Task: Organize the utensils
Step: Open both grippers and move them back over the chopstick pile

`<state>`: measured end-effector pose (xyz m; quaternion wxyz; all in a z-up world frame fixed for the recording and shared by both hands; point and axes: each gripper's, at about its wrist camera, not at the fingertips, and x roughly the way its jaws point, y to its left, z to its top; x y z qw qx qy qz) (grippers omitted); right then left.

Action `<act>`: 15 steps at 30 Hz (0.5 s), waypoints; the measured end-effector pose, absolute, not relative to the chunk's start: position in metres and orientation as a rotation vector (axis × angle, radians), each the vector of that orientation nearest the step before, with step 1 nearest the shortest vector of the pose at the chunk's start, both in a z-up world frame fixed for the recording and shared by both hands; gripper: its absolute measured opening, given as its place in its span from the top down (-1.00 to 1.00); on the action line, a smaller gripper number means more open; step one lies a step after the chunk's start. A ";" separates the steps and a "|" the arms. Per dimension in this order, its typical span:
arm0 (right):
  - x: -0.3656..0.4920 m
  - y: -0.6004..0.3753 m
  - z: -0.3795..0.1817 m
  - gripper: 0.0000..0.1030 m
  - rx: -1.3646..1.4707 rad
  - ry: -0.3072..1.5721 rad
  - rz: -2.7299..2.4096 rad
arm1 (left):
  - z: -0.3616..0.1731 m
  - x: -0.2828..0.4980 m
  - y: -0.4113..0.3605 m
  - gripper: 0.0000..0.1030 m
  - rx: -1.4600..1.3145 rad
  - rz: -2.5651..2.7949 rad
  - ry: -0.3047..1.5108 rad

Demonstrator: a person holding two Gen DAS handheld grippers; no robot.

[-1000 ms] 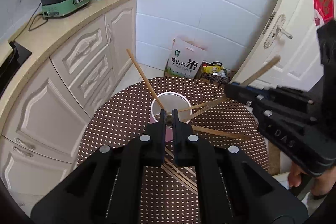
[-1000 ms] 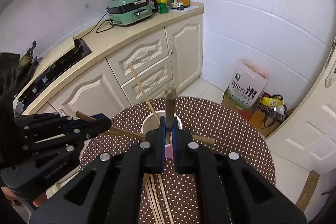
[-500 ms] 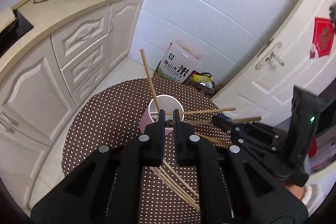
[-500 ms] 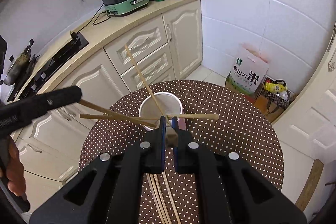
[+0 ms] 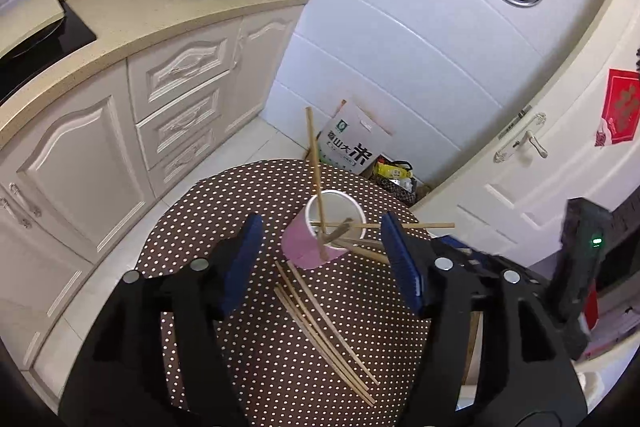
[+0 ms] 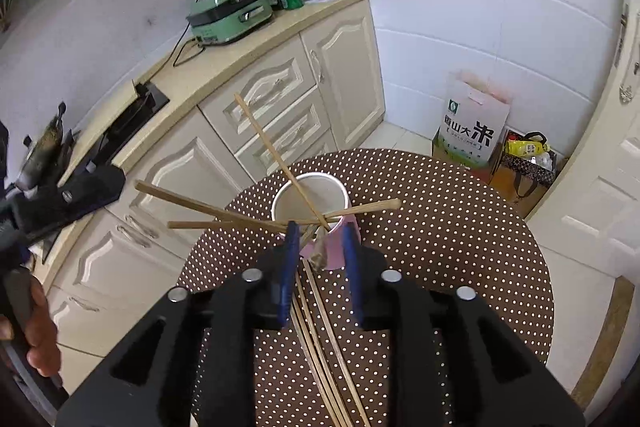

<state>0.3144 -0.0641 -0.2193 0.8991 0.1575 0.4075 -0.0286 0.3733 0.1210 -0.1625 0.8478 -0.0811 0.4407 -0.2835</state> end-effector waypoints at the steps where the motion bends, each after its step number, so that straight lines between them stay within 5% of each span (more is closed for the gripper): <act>1: 0.310 -0.066 -0.216 0.57 0.331 0.832 -0.063 | -0.164 0.373 0.124 -0.20 -0.175 -0.592 0.933; 15: 0.264 -0.099 -0.206 0.53 0.427 0.774 -0.113 | -0.244 0.368 0.153 -0.34 -0.251 -0.426 1.135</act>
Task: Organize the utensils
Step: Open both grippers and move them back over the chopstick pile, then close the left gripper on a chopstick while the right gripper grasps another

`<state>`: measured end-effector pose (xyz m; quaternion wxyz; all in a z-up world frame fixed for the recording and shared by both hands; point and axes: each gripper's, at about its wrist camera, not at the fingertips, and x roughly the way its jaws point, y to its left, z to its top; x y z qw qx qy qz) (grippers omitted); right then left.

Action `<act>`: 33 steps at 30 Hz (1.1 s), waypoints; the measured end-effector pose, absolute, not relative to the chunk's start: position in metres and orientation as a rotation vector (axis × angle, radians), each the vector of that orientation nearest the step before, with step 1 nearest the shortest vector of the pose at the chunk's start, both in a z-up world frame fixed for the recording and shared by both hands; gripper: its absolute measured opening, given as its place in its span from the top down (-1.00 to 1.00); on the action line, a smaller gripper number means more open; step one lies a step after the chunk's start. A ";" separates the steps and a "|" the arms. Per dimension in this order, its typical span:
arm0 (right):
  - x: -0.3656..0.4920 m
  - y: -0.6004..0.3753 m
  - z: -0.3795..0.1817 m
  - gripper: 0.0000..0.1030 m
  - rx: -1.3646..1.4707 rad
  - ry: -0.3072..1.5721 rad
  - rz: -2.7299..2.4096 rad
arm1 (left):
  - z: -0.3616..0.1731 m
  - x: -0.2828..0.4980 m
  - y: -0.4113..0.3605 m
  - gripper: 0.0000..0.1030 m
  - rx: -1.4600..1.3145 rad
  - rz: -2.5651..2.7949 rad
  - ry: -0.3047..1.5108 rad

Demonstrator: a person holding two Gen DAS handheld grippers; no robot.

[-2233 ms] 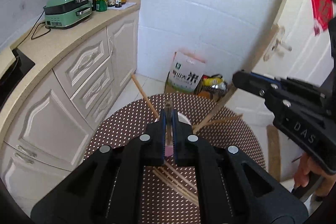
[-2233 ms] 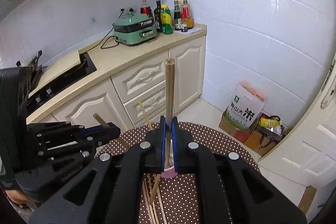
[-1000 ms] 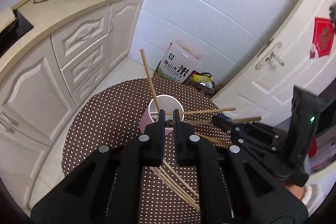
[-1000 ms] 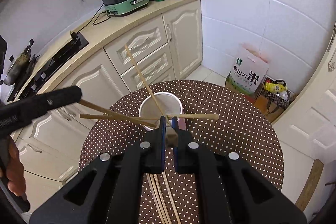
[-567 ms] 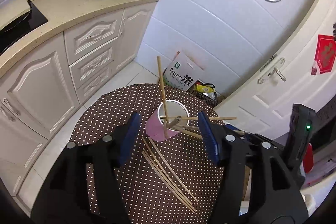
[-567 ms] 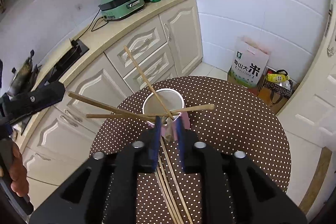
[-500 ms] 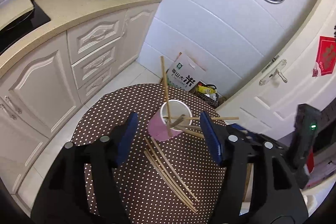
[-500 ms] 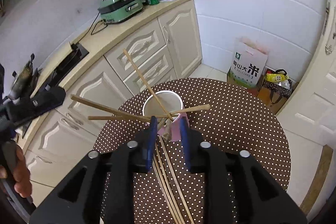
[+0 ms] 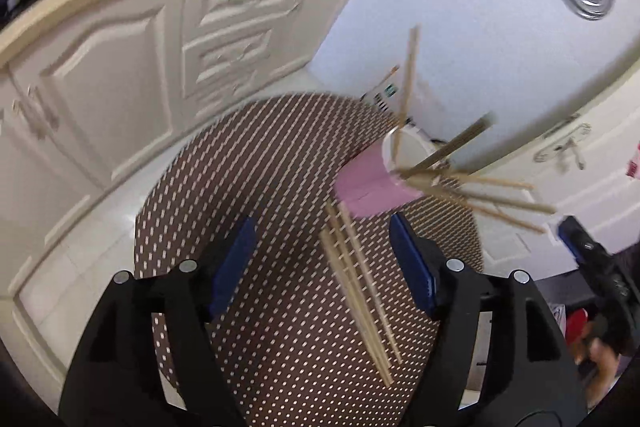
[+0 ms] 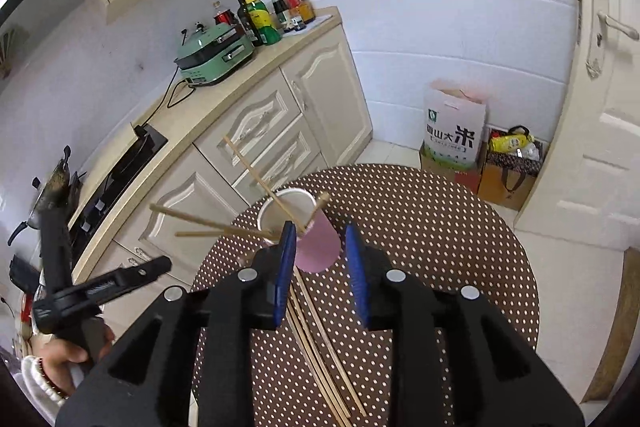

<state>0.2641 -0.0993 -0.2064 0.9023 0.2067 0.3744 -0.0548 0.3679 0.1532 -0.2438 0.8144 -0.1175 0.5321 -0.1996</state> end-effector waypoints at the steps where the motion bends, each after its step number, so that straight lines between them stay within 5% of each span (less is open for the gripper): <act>1: 0.262 -0.101 -0.209 0.53 0.429 0.779 -0.116 | -0.255 0.369 0.153 -0.34 -0.247 -0.406 1.169; 14: 0.254 -0.116 -0.280 0.53 0.520 0.977 -0.082 | -0.338 0.357 0.103 -0.34 -0.182 -0.403 1.410; 33: 0.288 -0.117 -0.330 0.53 0.488 1.151 0.058 | -0.383 0.370 0.052 -0.34 -0.008 -0.281 1.441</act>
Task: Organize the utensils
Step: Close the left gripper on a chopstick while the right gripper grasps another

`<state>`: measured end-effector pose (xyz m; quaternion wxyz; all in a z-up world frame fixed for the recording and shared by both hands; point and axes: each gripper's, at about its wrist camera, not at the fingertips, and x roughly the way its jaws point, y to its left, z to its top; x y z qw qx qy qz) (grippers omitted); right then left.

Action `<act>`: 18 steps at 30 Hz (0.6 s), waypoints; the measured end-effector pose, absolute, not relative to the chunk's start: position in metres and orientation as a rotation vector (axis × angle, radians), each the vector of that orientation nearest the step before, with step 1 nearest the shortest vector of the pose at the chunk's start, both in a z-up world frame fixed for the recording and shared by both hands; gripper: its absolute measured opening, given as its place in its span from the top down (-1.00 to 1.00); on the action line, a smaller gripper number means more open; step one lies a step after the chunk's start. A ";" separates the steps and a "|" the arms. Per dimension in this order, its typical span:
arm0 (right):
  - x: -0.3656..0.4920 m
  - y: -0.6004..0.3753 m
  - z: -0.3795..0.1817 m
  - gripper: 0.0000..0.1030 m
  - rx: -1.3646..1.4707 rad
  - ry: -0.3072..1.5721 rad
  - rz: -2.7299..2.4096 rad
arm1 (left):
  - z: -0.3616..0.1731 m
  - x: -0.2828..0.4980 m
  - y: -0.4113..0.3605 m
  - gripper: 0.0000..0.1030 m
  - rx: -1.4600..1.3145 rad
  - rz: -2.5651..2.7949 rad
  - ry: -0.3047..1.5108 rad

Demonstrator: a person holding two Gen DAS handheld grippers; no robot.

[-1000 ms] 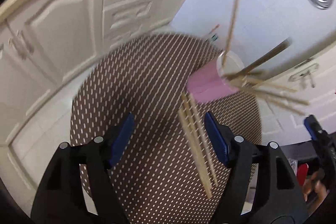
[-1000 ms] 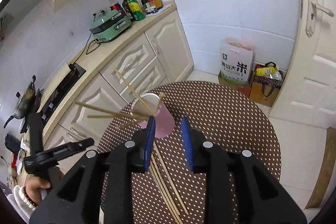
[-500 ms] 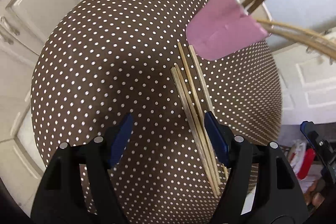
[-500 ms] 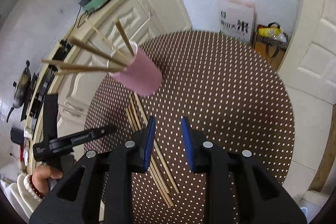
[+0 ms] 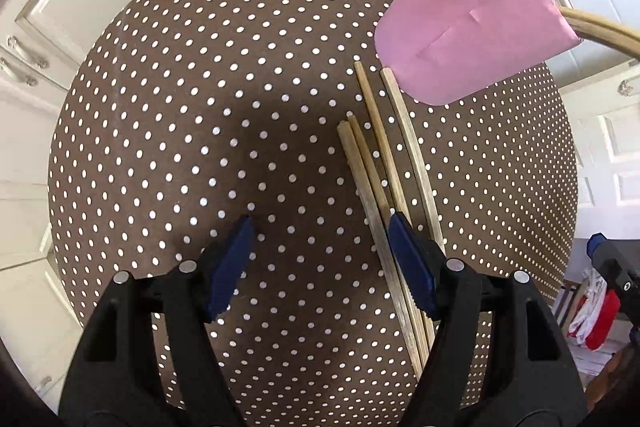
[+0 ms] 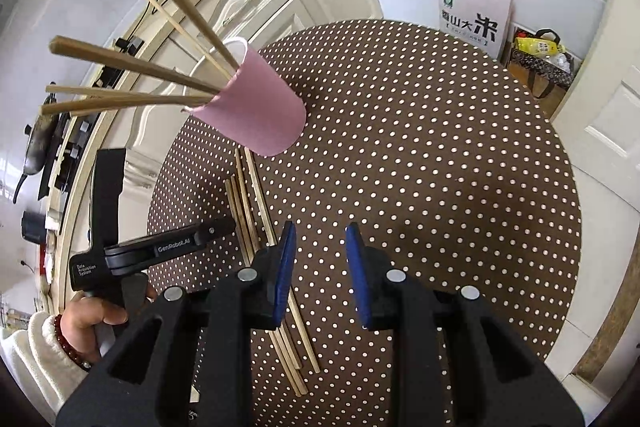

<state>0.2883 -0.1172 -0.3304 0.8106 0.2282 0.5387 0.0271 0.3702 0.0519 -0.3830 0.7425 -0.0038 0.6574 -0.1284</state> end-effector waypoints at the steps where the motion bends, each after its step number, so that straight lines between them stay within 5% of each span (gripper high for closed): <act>1: 0.290 -0.116 -0.331 0.53 0.486 1.156 0.064 | -0.384 0.370 0.047 -0.34 0.014 -0.279 1.437; 13: 0.309 -0.091 -0.352 0.53 0.451 1.217 0.169 | -0.388 0.373 0.014 -0.32 0.146 -0.251 1.396; 17: 0.322 -0.075 -0.360 0.53 0.423 1.237 0.211 | -0.380 0.370 0.016 0.40 0.171 -0.310 1.388; 18: 0.325 -0.071 -0.363 0.53 0.416 1.242 0.222 | -0.379 0.370 0.016 0.43 0.171 -0.321 1.391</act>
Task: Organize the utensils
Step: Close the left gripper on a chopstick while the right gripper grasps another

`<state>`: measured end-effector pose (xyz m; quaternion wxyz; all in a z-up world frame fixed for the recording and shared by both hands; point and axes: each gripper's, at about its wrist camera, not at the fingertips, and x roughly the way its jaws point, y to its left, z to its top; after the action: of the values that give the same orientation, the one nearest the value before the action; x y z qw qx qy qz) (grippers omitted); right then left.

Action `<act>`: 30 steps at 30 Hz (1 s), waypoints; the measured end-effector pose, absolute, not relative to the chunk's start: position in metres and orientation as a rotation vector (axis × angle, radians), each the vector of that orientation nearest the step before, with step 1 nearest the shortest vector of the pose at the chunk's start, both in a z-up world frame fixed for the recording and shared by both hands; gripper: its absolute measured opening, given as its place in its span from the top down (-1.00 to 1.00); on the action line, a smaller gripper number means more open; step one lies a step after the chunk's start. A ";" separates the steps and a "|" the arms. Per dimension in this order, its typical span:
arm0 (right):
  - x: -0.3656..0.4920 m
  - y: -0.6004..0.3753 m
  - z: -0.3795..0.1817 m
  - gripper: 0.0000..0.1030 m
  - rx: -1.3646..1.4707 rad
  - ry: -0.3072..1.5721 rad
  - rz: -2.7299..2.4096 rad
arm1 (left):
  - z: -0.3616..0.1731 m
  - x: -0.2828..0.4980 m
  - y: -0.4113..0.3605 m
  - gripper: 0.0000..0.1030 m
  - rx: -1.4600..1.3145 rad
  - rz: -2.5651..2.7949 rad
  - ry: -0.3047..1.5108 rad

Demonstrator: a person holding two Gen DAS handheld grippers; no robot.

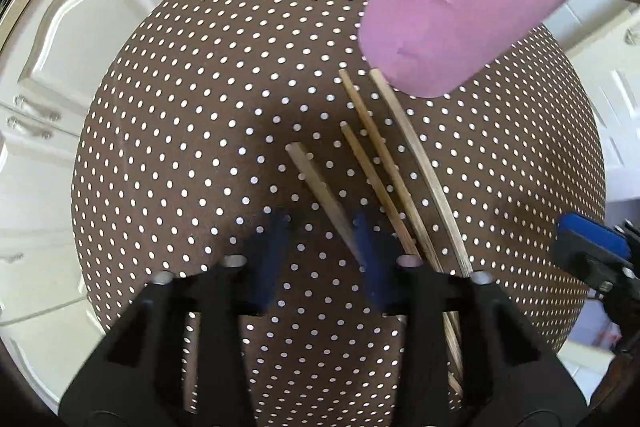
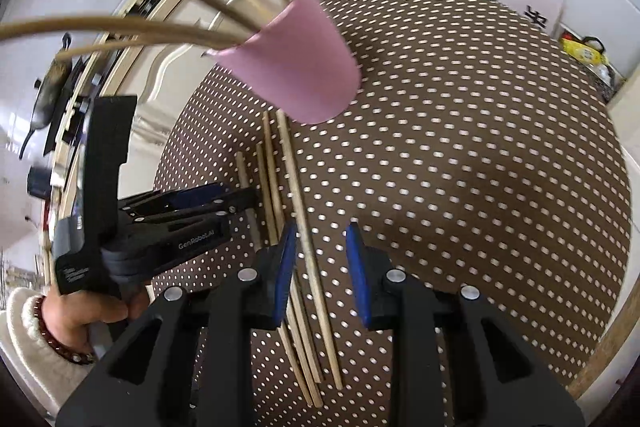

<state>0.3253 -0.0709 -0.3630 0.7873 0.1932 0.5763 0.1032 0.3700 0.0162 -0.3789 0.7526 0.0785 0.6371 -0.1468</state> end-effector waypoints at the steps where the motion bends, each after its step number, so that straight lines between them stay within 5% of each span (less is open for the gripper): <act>1: 0.330 -0.066 -0.366 0.53 0.407 1.247 0.233 | -0.379 0.371 0.018 0.46 0.163 -0.327 1.394; 6: 0.349 -0.041 -0.378 0.53 0.314 1.261 0.269 | -0.381 0.372 0.036 0.66 0.124 -0.353 1.414; 19: 0.384 -0.005 -0.403 0.56 0.016 1.286 0.212 | -0.388 0.387 0.063 0.66 0.013 -0.323 1.499; 25: 0.387 -0.002 -0.405 0.87 -0.011 1.301 0.209 | -0.389 0.385 0.054 0.74 0.112 -0.350 1.474; 30: 0.378 -0.008 -0.403 0.90 0.026 1.321 0.223 | -0.388 0.384 0.068 0.87 0.071 -0.379 1.476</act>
<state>0.3779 -0.0085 -0.4031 0.7840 0.0119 0.6120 0.1034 0.3845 0.0685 -0.3881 0.7227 0.0322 0.6686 -0.1718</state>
